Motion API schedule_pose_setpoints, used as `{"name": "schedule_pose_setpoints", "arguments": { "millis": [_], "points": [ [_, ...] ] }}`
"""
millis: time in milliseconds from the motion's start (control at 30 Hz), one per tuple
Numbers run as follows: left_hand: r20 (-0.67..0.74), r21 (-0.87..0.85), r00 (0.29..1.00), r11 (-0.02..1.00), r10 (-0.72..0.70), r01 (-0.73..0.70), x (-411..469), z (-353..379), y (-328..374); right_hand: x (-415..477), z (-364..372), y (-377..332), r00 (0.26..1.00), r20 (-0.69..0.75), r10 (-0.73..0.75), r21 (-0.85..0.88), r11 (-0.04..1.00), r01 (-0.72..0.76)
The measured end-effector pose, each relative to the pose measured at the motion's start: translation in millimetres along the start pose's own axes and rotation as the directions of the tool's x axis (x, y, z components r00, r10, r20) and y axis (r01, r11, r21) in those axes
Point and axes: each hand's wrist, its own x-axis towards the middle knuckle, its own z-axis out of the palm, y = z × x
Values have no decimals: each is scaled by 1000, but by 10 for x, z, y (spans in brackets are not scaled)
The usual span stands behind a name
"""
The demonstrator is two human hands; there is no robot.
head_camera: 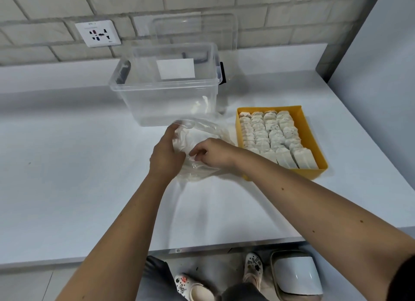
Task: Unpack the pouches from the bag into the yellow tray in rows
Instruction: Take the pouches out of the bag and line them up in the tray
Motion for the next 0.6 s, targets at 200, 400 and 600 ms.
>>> {"name": "schedule_pose_setpoints", "arguments": {
  "millis": [200,400,600],
  "points": [
    [40,-211,999,976,-36,44,47,52,4,72,72,-70,999,21,40,133,990,-43],
    [73,-297,997,953,-33,53,62,82,7,68,-26,-50,980,181,82,142,984,-109],
    [75,-397,996,914,-55,81,35,103,88,41,1,-39,988,117,101,119,986,-115]
  ]
}}
